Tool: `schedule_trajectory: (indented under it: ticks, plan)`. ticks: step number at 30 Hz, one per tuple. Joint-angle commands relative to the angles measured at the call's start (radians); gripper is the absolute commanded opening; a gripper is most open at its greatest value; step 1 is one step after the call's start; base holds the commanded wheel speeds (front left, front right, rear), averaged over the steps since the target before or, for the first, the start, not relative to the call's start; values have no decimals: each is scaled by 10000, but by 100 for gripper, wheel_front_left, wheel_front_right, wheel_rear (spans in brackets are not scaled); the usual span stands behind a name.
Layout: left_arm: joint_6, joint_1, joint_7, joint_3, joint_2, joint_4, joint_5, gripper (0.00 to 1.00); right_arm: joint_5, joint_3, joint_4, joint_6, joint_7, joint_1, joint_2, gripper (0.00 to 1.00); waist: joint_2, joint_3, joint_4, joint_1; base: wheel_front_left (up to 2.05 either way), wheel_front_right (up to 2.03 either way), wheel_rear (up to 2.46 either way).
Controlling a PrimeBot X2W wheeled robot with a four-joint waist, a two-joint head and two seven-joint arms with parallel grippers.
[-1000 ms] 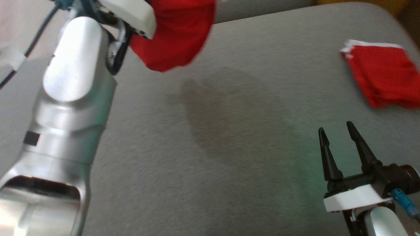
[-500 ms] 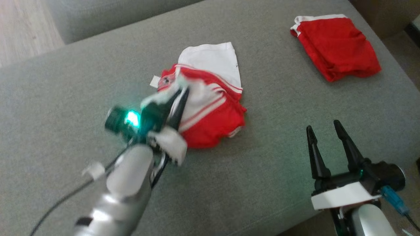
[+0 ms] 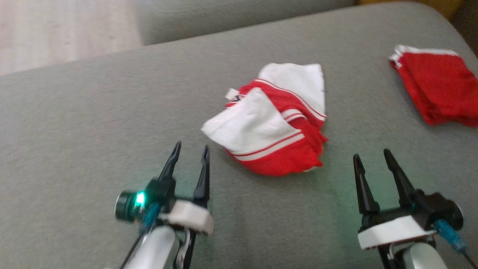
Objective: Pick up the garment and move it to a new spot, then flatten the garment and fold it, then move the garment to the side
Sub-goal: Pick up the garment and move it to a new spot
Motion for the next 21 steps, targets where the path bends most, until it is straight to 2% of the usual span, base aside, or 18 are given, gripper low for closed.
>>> schedule_trajectory:
  ticks: [1, 5, 12, 21]
  plan:
    - [94, 12, -121, 433, 53, -501, 119, 100, -19, 180, -238, -7, -57, -21, 17, 100, 0, -557, 755, 1, 0, 0, 0]
    - [446, 1434, -122, 1220, 52, -1907, 316, 100, -18, 51, -118, -7, -57, 297, 54, 100, 0, -1016, 1368, 1, 0, 0, 0]
    - [826, 3455, -123, 1999, 52, -3952, 897, 100, 54, -152, -98, -7, -57, 827, 109, 100, 0, -1561, 1918, 1, 0, 0, 0]
    - [818, 4319, -123, 2166, 51, -4456, 1434, 100, 237, -195, -116, -7, -57, 1177, 128, 100, 0, -1865, 2237, 1, 0, 0, 0]
